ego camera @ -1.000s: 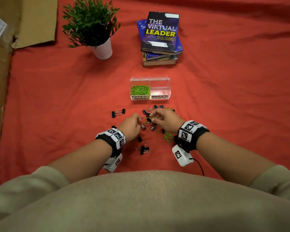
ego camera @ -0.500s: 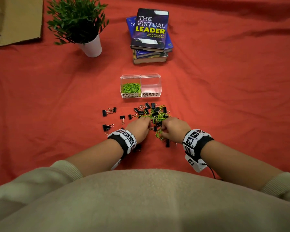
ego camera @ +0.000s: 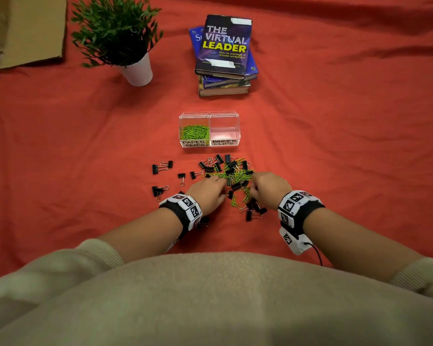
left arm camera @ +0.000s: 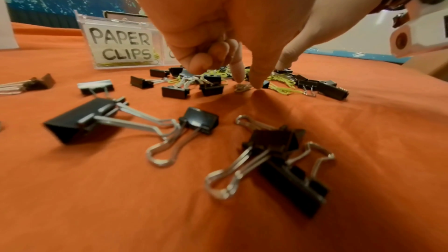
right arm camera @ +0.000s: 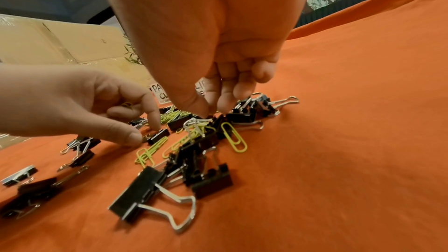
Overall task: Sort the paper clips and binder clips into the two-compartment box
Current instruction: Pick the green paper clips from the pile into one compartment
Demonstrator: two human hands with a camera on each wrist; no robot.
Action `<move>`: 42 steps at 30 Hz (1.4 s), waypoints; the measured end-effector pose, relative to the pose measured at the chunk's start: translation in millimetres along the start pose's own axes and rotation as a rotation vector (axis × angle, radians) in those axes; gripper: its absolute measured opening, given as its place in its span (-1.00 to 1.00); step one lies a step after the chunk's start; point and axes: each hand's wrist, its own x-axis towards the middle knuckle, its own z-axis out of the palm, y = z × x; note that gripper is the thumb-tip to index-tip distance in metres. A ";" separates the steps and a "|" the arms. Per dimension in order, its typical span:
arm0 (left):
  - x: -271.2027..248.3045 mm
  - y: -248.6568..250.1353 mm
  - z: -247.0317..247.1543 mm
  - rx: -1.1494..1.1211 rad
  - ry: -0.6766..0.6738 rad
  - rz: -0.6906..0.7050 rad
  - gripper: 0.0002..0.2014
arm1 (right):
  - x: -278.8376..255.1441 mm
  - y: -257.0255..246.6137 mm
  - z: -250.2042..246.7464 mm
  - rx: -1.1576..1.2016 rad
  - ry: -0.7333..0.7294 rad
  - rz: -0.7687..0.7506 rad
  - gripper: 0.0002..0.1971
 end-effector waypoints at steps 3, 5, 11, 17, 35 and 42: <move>2.6 4.0 0.5 0.003 -0.022 0.000 -0.73 | -1.5 -2.8 -0.6 0.000 0.012 -0.008 -0.82; 3.4 4.9 0.4 0.002 -0.028 -0.007 -0.75 | -2.5 -7.6 1.8 -0.054 -0.012 -0.025 -0.71; -2.4 0.6 -3.7 -0.056 -0.007 -0.014 -0.80 | -2.6 -13.7 10.7 -0.083 -0.027 0.000 -0.75; -14.2 -21.9 -16.0 -0.211 0.055 -0.147 -0.89 | -2.9 -5.6 5.2 0.060 -0.059 0.042 -0.82; 0.6 12.9 5.6 0.012 -0.049 -0.135 -0.76 | -10.5 -0.9 0.7 0.012 0.002 -0.043 -0.89; -2.4 13.0 -10.4 -0.220 -0.048 -0.106 -0.91 | -8.2 -10.2 10.8 -0.131 -0.011 -0.204 -0.70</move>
